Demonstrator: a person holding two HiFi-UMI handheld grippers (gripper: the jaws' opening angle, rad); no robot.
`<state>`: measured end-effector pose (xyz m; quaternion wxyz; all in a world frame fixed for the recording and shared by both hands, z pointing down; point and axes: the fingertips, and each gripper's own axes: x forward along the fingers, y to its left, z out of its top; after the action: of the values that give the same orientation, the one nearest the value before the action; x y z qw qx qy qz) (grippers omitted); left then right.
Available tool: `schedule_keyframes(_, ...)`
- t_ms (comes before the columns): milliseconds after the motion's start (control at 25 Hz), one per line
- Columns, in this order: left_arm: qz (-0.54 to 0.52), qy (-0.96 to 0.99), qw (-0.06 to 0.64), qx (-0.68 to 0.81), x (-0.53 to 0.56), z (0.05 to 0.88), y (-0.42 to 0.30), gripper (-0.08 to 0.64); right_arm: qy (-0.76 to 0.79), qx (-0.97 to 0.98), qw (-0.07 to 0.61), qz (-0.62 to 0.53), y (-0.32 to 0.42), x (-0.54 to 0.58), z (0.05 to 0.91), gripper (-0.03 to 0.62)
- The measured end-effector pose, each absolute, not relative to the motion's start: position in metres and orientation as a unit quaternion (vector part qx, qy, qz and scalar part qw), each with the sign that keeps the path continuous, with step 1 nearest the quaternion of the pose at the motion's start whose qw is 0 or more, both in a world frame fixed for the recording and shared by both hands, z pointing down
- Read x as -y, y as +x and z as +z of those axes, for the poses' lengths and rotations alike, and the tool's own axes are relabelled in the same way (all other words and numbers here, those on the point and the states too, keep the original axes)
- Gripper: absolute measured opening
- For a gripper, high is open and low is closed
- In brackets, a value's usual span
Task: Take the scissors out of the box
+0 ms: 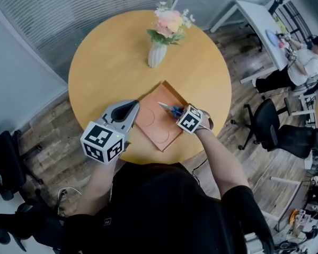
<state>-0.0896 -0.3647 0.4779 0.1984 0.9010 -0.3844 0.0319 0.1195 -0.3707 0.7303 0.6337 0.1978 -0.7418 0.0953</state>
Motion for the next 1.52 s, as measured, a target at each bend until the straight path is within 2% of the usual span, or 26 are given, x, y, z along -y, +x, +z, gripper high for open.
schedule_keyframes(320, 0.022, 0.918, 0.178, 0.353, 0.359, 0.457, -0.069, 0.014, 0.284, 0.764, 0.569, 0.107, 0.138, 0.384, 0.673, 0.098)
schedule_keyframes(680, 0.033, 0.933, 0.138, 0.332, 0.358, 0.419, -0.024, 0.014, 0.341, 0.832, 0.413, 0.144, 0.154, 0.391, 0.584, 0.098)
schedule_keyframes(1240, 0.039, 0.936, 0.056, 0.345, 0.388, 0.345, 0.033, 0.014, 0.393, 0.903, 0.143, 0.102, 0.228, 0.372, 0.408, 0.098)
schedule_keyframes(1520, 0.03, 0.933, 0.044, 0.355, 0.398, 0.32, 0.051, 0.014, 0.422, 0.904, -0.007, 0.072, 0.264, 0.359, 0.333, 0.098)
